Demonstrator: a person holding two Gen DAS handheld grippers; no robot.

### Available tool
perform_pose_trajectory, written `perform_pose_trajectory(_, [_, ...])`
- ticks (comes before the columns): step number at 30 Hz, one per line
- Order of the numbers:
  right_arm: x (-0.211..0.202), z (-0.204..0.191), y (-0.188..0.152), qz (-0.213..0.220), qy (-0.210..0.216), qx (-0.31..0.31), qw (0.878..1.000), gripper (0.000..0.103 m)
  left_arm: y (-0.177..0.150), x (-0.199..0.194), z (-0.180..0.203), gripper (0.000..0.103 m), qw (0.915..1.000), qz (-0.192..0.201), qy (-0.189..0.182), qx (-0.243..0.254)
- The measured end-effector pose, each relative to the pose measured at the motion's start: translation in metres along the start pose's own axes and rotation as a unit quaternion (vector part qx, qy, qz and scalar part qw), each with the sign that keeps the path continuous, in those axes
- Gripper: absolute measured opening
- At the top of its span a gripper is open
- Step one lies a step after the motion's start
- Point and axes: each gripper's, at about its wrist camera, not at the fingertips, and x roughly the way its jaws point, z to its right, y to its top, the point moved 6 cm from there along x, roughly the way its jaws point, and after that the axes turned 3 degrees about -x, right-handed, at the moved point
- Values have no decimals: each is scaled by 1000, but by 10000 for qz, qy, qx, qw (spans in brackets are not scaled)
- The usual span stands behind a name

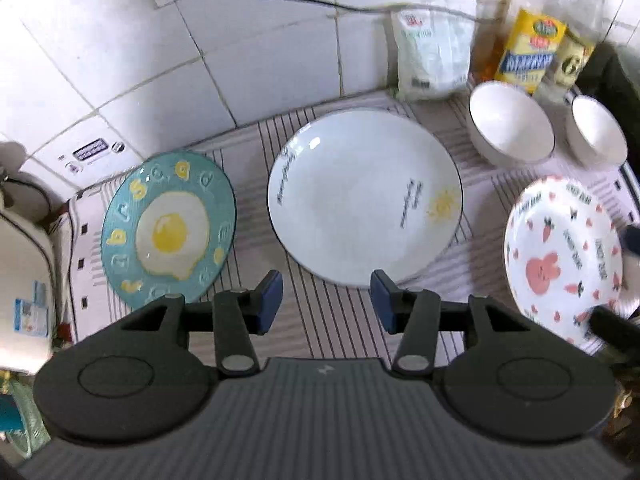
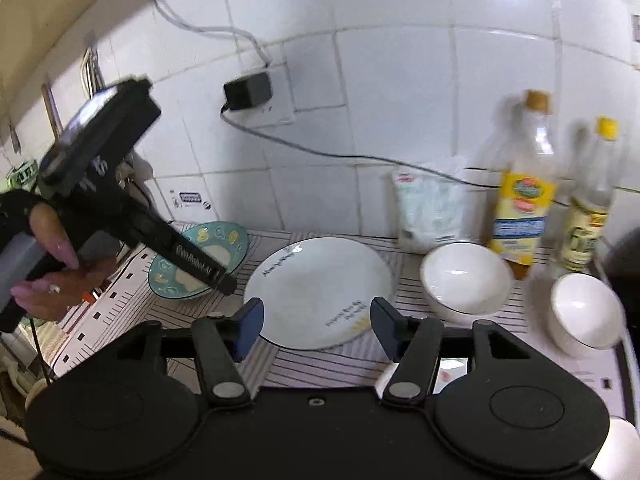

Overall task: Organize plates and bowls
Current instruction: 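Grasp the rim of the pink rabbit plate with the right gripper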

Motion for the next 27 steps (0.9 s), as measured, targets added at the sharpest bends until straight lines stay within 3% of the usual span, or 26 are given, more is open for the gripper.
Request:
perform_pose_trajectory(4, [-35,10,-10,60,-180,99,9998,68,-13,-11,20,48,9999,-11,-101,-15])
perform_pose_trajectory(7, [-58,19,-23,46,-20,86,10000,75,-23,-22,37,48,9999,87,-66,16])
perform_pose_trajectory(9, [-63,27,-39,-119,94,32,9999,76,-30,-26,50,49,9999,68,-72,69])
perform_pose_trajectory(11, [-64,34,-58,-403,-54,-62,9992,76,-37,-30,64,50,9998,65,-121,146])
perform_pose_trajectory(13, [-71,40,-70,-396,-158,-78,9991,76,-43,-34,77,55,9996,104,-164,212])
perform_pose_trajectory(16, [-77,53,-89,-379,-156,284,9988,77,-51,-31,98,62,9986,140,-461,211])
perform_pose_trajectory(18, [-74,64,-104,-439,-256,496,9975,83,-55,-23,110,64,9967,209,-771,154])
perform_pose_trajectory(21, [-66,80,-128,-402,-367,898,9945,83,-60,-2,122,64,9943,148,-1057,-14])
perform_pose_trajectory(27, [-42,109,-168,-32,-745,1695,9827,83,-62,30,138,64,9936,453,-1030,57])
